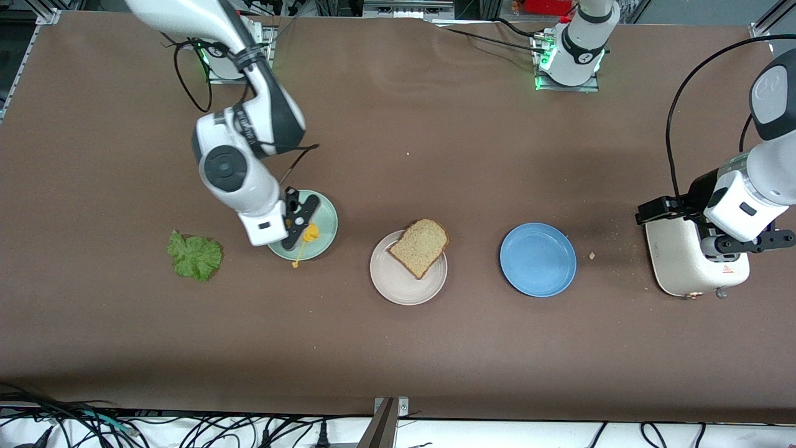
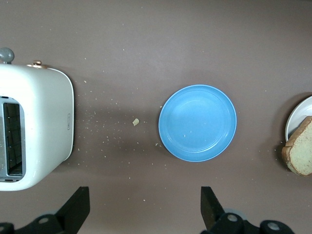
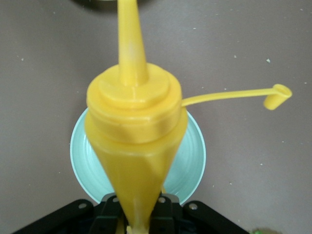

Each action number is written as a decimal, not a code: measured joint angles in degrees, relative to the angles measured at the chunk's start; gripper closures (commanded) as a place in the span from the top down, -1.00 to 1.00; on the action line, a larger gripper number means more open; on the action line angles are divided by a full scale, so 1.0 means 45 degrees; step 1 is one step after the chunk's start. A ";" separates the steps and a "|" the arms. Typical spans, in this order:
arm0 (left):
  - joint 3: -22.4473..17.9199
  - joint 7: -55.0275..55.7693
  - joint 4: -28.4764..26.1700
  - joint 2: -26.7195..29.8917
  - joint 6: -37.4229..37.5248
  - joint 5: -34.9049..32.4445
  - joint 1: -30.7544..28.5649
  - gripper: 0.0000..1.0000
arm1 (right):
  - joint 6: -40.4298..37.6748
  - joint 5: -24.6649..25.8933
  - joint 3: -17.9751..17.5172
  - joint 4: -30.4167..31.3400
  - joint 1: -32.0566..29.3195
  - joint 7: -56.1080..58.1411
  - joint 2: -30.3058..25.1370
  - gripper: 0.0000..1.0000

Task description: Make sandwich in beige plate with both arms

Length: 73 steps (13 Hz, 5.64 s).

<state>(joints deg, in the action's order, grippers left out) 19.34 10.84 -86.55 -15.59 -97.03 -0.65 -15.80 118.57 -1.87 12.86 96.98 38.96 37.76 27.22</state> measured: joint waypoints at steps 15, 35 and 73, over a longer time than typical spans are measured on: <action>-0.0003 -0.0001 -0.0006 -0.0002 0.0000 -0.0001 -0.0139 1.00 | -0.4448 0.1531 0.4713 -0.8116 0.6735 -0.3851 0.8780 -1.00; 0.0052 -0.0001 0.0009 0.0018 0.0001 -0.0586 -0.0149 1.00 | -0.2413 0.0217 -0.3343 -0.2757 -0.3135 0.0452 0.0028 -1.00; 0.0820 -0.0082 0.0498 0.0352 0.0012 -0.0593 -0.0091 1.00 | -0.3363 -0.7259 -0.6200 -0.5144 -1.3302 1.9242 0.5685 1.00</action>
<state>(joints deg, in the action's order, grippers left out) 23.03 10.47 -84.31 -14.01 -96.98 -3.32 -16.21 103.43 -34.54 -15.04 73.84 -20.90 124.35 52.80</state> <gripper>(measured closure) 0.000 0.000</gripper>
